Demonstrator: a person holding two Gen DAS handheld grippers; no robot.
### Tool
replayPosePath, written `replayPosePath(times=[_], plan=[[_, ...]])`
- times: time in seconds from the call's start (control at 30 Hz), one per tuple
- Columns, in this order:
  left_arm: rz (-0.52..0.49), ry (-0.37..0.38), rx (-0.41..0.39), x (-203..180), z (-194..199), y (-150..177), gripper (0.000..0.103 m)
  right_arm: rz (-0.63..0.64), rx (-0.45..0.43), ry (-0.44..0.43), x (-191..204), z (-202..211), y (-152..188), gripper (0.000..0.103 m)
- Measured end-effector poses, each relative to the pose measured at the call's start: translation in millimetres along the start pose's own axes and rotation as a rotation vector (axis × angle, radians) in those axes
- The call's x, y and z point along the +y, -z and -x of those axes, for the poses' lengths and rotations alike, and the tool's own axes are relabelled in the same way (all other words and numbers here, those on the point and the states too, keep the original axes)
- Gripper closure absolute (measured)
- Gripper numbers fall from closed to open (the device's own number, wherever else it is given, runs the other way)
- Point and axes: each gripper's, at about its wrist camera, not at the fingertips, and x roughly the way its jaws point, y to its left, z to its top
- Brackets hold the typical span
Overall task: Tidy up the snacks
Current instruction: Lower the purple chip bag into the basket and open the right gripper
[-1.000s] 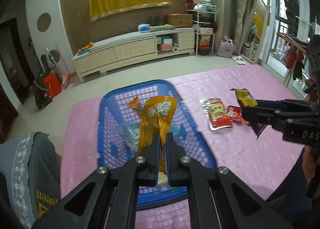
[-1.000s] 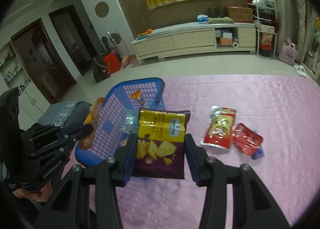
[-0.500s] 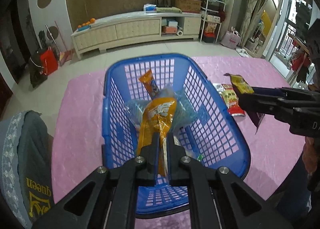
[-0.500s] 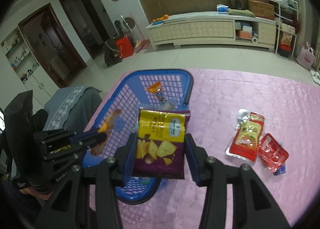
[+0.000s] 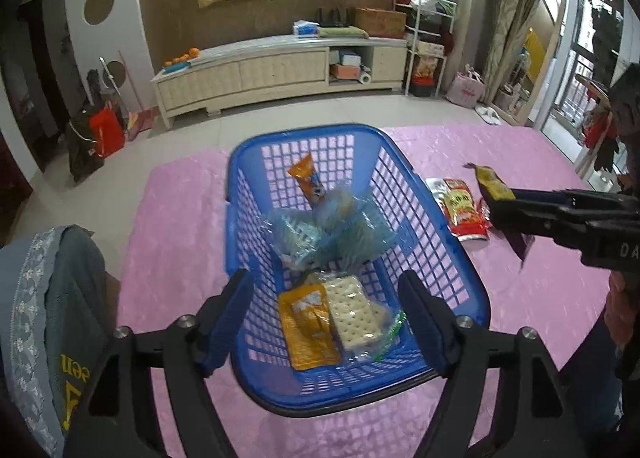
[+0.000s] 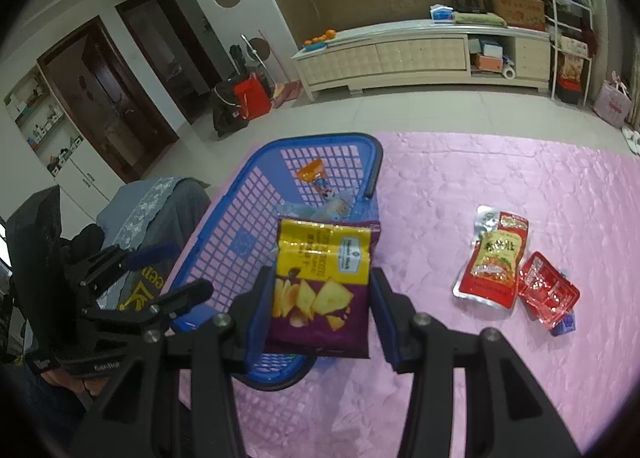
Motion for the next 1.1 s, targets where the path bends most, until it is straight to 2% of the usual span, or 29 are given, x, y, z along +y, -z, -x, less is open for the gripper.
replayPosePath(times=[0.2, 0.33, 0.43, 0.7, 0.83, 0.87, 0.93, 1.0, 1.1], plan=[[0.014, -0.028, -0.004, 16, 5, -6, 0.026, 0.044, 0.002, 0.004, 12, -7, -12, 0.052], [0.018, -0.056, 0.007, 24, 1, -10, 0.026, 0.061, 0.036, -0.016, 17, -25, -20, 0.051], [0.037, -0.056, 0.012, 27, -3, -12, 0.026, 0.101, 0.068, 0.032, 23, -41, -24, 0.051], [0.044, -0.071, 0.032, 32, -15, -12, 0.026, 0.155, 0.15, 0.064, 31, -74, -21, 0.051], [0.063, -0.063, 0.032, 36, -19, -10, 0.026, 0.153, 0.163, 0.07, 30, -78, -20, 0.05], [0.069, -0.063, 0.033, 36, -19, -10, 0.026, 0.151, 0.158, 0.075, 30, -78, -20, 0.048], [0.081, -0.059, 0.036, 38, -20, -9, 0.026, 0.139, 0.144, 0.088, 26, -77, -21, 0.027], [0.088, -0.054, 0.036, 38, -19, -8, 0.026, 0.117, 0.119, 0.092, 21, -73, -20, 0.017], [0.088, -0.047, 0.032, 33, -16, -9, 0.022, 0.074, 0.072, 0.1, 11, -58, -18, 0.017]])
